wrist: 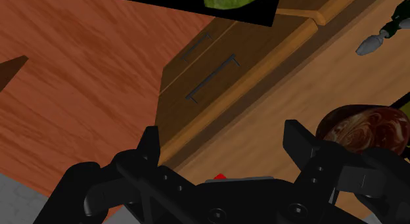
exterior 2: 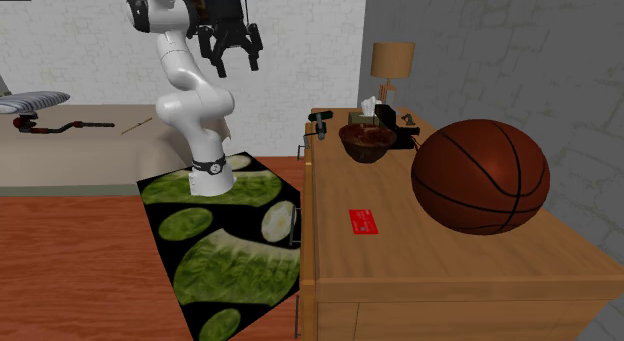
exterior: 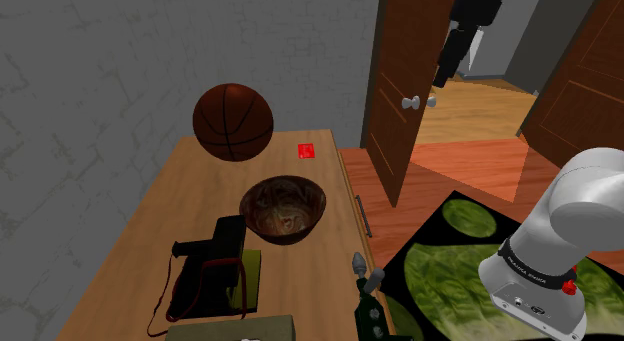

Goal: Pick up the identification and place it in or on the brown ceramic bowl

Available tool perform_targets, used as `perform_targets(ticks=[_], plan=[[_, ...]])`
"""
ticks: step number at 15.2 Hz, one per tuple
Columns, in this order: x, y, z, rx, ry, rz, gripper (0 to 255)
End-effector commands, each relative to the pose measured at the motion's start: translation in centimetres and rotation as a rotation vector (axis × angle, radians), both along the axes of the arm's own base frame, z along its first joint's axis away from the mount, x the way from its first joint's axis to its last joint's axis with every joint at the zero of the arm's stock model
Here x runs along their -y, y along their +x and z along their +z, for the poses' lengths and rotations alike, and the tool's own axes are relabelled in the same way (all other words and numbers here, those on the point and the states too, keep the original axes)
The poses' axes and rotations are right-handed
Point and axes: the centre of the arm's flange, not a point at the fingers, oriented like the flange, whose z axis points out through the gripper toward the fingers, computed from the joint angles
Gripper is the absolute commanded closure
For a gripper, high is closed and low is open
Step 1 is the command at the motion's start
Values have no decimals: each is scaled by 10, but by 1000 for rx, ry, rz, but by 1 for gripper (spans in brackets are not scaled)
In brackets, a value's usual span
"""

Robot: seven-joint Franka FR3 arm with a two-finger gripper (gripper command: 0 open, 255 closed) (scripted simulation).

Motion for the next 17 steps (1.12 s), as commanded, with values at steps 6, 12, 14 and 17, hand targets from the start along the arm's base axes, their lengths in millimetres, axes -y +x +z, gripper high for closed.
perform_targets(ticks=[6, 12, 14, 17], plan=[[-32, 66, -25, -103, 14, -117, 0], [-60, 145, -62, -227, 30, -257, 0], [-67, 171, -77, -268, 36, -304, 0], [-75, 209, -101, -330, 44, -374, 0]])
